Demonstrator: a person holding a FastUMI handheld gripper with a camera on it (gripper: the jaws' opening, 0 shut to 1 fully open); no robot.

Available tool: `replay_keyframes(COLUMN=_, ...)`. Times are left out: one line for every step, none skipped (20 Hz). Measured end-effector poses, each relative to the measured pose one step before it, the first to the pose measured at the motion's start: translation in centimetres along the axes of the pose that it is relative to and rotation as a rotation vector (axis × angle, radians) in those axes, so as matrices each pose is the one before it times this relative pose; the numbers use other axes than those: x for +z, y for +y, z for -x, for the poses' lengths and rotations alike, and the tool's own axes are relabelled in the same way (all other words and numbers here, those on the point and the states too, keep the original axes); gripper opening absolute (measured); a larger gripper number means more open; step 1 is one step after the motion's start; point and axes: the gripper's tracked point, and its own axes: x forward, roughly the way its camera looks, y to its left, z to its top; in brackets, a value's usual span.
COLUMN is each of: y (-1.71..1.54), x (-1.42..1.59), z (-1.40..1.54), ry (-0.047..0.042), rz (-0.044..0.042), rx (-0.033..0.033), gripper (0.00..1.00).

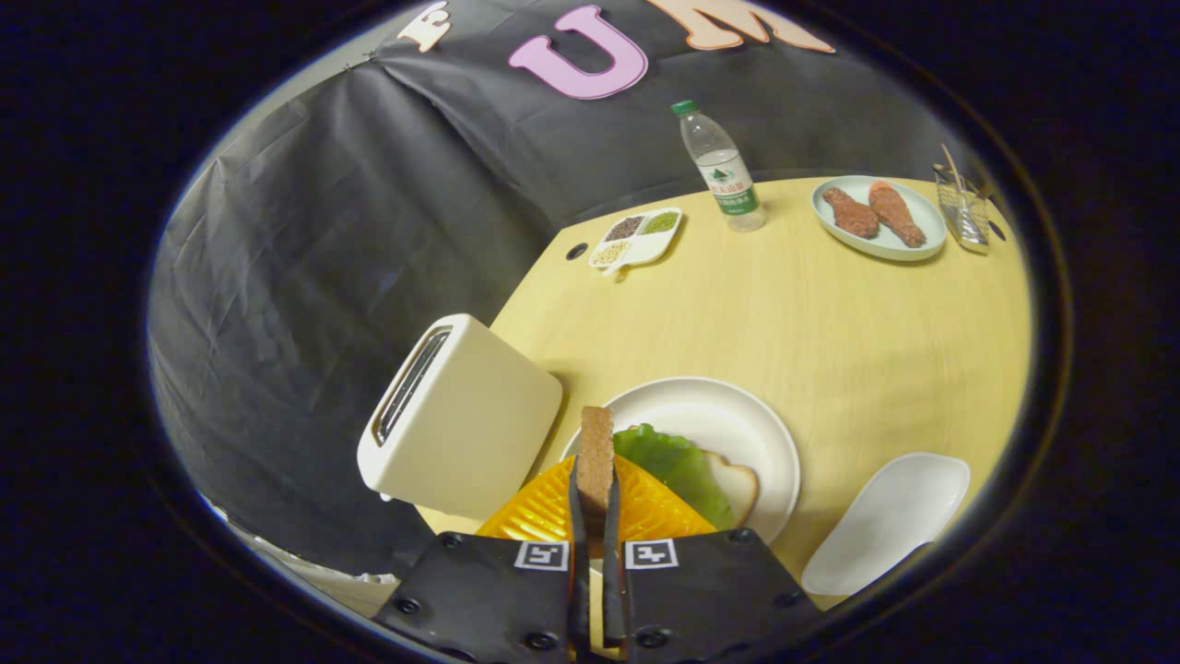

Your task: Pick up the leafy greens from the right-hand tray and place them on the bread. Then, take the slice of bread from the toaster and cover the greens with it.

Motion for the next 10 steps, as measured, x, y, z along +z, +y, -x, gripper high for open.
replay_keyframes(y=-0.434, x=-0.334, z=0.037, ry=0.00411, rz=-0.00125, rx=-0.01119, gripper=0.12)
replay_keyframes(y=-0.437, x=-0.202, z=-0.049, ry=0.00357, rz=-0.00458, rx=-0.01099, gripper=0.13)
replay_keyframes(y=-0.383, x=-0.119, z=0.12, ry=0.00061, rz=-0.00507, rx=-0.00851, gripper=0.14)
replay_keyframes(y=-0.3, x=-0.157, z=0.006, ry=0.00325, rz=-0.00906, rx=-0.00331, gripper=0.15)
replay_keyframes(y=-0.443, x=-0.331, z=-0.261, ry=0.00934, rz=-0.00328, rx=-0.00938, gripper=0.16)
replay_keyframes(y=-0.452, x=-0.309, z=0.124, ry=0.00986, rz=0.00195, rx=-0.01022, gripper=0.24)
replay_keyframes(y=-0.34, x=-0.407, z=0.046, ry=0.00829, rz=0.00526, rx=-0.00858, gripper=0.32)
replay_keyframes(y=-0.234, x=-0.274, z=0.196, ry=0.00512, rz=0.0052, rx=-0.00354, gripper=0.39)
replay_keyframes(y=-0.218, x=-0.237, z=-0.256, ry=0.0025, rz=0.00431, rx=-0.00516, gripper=0.47)
replay_keyframes(y=-0.109, x=-0.142, z=0.069, ry=0.00161, rz=0.00299, rx=-0.00139, gripper=0.55)
